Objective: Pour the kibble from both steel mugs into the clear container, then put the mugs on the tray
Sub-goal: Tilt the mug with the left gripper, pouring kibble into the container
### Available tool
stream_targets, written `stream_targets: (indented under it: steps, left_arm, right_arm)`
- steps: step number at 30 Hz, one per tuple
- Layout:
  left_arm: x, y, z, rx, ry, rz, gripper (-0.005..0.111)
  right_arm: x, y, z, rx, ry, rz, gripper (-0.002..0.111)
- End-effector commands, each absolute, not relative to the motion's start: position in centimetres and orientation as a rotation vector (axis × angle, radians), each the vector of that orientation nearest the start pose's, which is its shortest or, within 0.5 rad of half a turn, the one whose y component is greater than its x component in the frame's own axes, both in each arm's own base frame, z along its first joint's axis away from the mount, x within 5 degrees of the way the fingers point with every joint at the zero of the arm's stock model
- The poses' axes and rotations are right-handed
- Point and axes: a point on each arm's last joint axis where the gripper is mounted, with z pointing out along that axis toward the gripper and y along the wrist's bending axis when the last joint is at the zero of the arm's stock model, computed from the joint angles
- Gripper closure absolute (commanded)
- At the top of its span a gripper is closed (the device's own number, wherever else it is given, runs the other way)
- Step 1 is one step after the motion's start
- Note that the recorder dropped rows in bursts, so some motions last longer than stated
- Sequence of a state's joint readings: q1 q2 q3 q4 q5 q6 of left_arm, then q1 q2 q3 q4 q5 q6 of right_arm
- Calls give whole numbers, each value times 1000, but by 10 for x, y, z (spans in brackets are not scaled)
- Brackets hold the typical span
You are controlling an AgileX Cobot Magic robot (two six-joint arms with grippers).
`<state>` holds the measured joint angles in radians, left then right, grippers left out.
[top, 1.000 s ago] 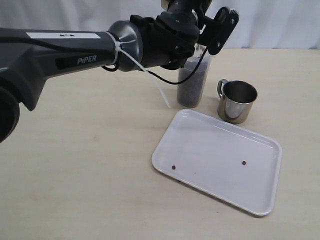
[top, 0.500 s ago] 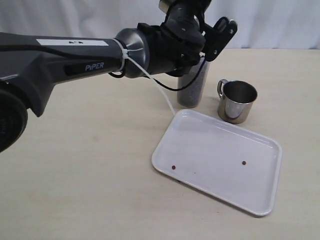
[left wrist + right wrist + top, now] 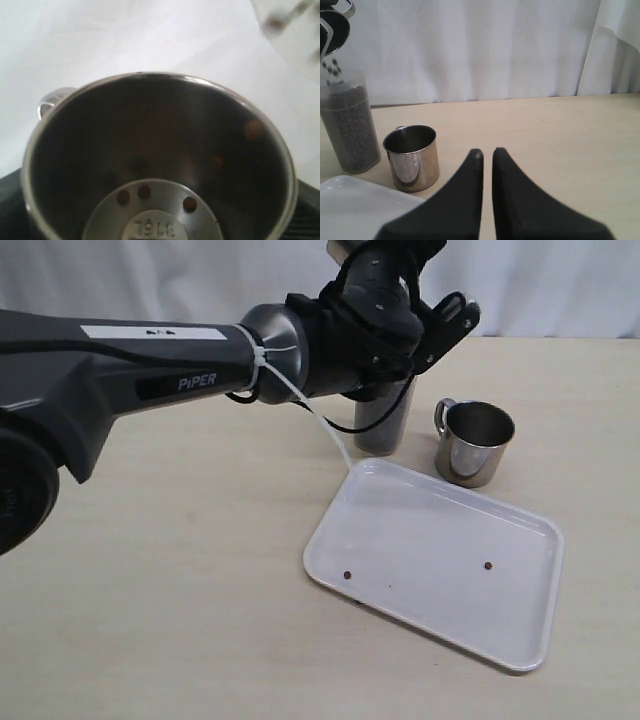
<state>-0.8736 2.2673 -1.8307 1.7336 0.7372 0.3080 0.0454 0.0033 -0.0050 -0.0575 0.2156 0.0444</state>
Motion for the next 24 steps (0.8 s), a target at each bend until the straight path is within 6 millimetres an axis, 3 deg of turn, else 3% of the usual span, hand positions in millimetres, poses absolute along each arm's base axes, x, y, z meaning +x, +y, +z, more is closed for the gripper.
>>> stream_targets:
  steps: [1, 11, 24]
  left_arm:
    - [380, -359, 245, 1823, 737, 1507, 107]
    - [380, -358, 246, 1883, 659, 1578, 107]
    - [365, -369, 248, 1906, 606, 1668, 107]
  right_arm:
    - [56, 2, 194, -51, 1697, 9, 103]
    - [56, 2, 194, -51, 1697, 9, 103]
    - [56, 2, 194, -51, 1697, 9, 103]
